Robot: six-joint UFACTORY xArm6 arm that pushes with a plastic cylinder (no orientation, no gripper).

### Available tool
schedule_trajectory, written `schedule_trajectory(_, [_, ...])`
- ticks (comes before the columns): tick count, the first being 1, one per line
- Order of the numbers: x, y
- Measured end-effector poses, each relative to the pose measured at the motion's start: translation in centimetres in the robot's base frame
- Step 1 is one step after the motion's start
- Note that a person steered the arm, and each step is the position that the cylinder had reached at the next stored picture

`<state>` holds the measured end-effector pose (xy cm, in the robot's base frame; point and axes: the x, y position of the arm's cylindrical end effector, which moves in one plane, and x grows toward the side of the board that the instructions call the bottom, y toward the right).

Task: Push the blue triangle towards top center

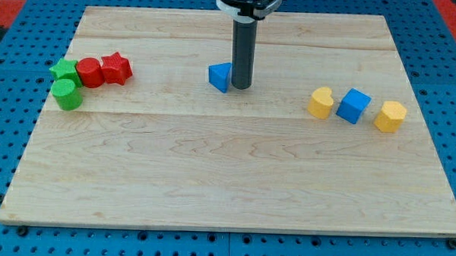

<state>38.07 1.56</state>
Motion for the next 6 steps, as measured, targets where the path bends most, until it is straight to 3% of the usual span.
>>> schedule_trajectory(1, [3.1, 0.0])
schedule_trajectory(2, [3.2, -3.0])
schedule_trajectory(3, [-0.4, -7.1])
schedule_trajectory(4, [-1.2, -9.0])
schedule_trajectory(6, [1.5, -5.6])
